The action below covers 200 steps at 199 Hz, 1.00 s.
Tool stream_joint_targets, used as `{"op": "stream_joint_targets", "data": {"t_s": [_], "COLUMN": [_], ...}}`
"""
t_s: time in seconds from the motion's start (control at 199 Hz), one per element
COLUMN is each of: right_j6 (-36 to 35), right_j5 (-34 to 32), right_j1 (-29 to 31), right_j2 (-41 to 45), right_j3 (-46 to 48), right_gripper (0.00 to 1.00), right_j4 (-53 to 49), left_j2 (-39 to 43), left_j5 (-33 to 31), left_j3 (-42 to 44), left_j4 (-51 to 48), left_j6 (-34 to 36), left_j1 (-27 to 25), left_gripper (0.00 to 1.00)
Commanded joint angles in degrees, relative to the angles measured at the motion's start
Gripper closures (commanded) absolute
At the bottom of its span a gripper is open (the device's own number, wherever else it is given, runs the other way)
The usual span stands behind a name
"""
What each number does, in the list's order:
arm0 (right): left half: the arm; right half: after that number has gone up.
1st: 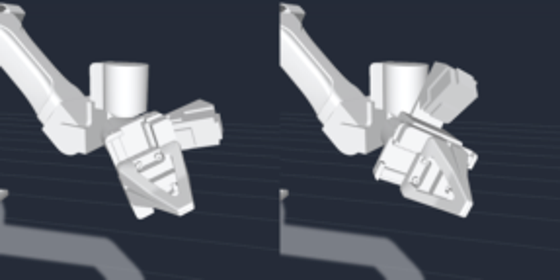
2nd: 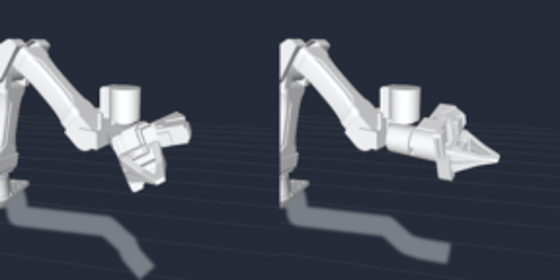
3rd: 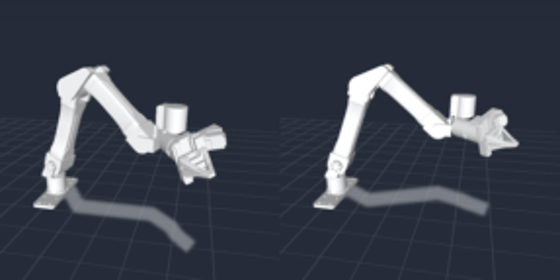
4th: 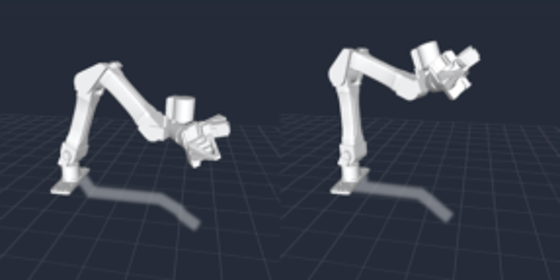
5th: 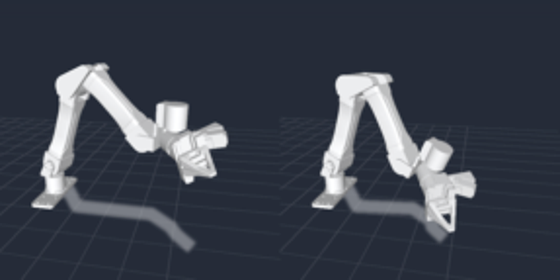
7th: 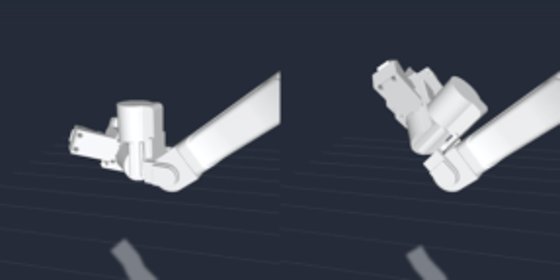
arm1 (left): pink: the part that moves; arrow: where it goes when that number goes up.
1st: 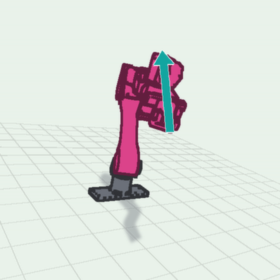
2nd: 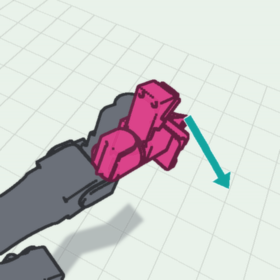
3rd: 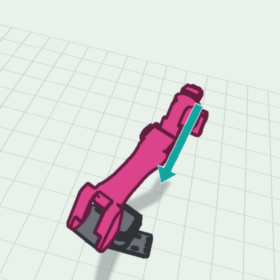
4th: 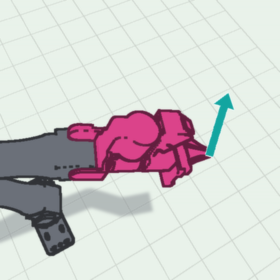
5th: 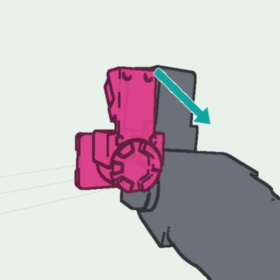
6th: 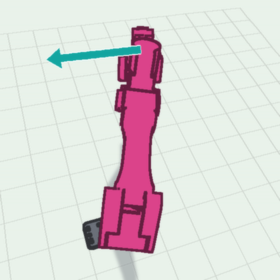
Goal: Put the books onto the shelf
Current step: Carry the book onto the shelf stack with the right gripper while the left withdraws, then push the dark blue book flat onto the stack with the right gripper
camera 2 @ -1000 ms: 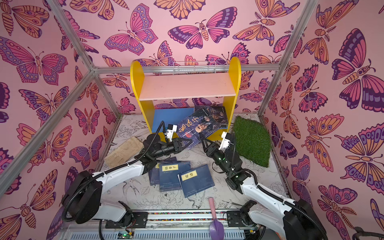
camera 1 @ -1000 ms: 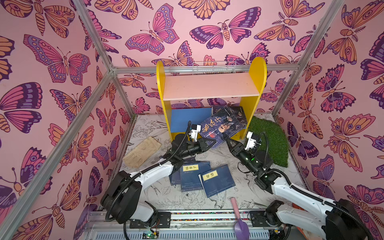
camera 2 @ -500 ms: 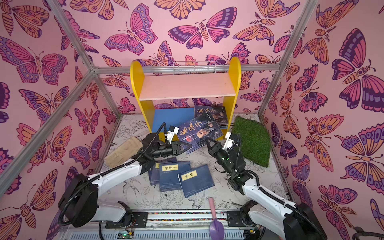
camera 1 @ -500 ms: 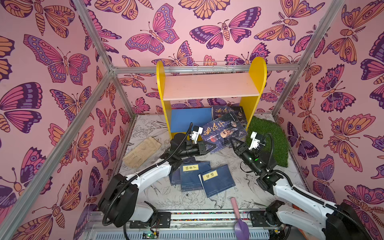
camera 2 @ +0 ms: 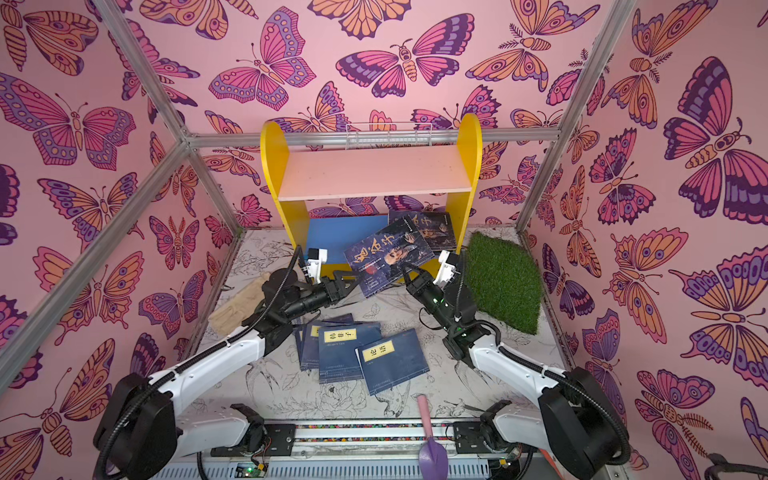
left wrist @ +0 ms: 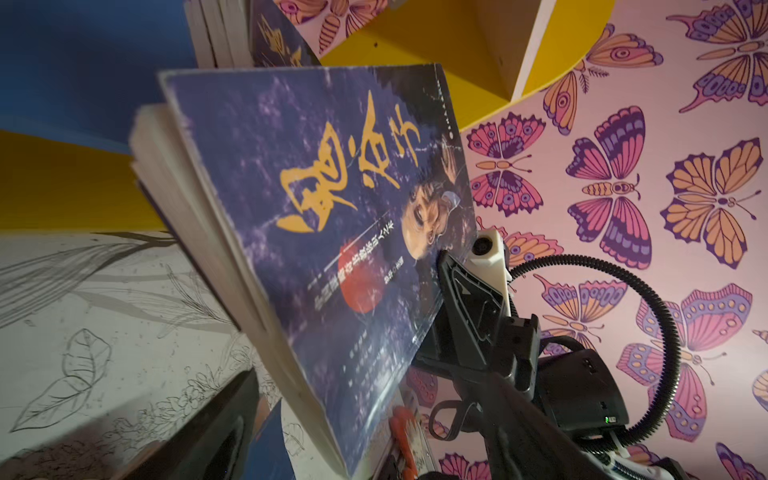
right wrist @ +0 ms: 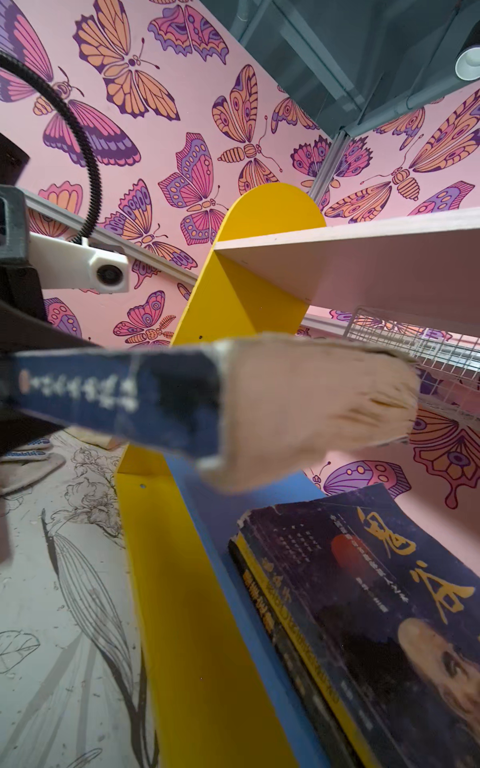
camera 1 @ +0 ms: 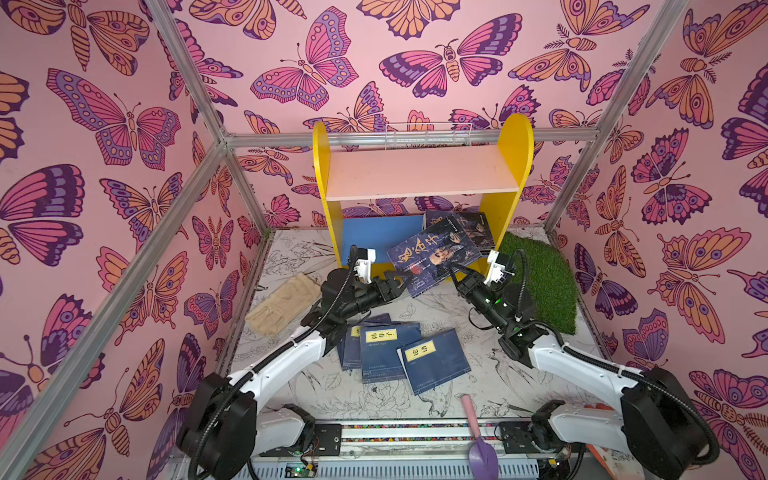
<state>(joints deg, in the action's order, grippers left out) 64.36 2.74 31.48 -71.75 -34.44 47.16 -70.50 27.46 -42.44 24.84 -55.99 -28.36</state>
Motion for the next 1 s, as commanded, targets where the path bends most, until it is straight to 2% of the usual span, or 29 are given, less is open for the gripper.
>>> {"op": "stream_joint_targets", "data": {"t_s": [0.0, 0.161, 0.713, 0.999], "right_j6": [-0.73, -0.84, 5.25, 4.48], "right_j5": [-4.82, -11.27, -18.56, -23.81], "right_j1": [-0.64, -1.31, -6.61, -6.69], "right_j2": [-2.31, -7.19, -23.47, -24.60], "right_j3": [-5.35, -10.26, -19.96, -20.06], "right_gripper": [1.00, 1.00, 1.00, 1.00], "right_j4": [5.58, 3.80, 10.57, 6.84], "left_j2": [2.65, 4.90, 7.13, 8.27], "left_j5": [-3.75, -5.07, -4.12, -3.96], "left_j3": [1.94, 3.56, 5.24, 5.43], "left_j4": [-3.13, -6.09, -9.89, -11.84], "left_j6": [1.05, 1.97, 3.87, 4.39], "left_j1": [0.23, 0.32, 0.41, 0.51], "left_gripper": [0.14, 0.14, 0.14, 0.14]}}
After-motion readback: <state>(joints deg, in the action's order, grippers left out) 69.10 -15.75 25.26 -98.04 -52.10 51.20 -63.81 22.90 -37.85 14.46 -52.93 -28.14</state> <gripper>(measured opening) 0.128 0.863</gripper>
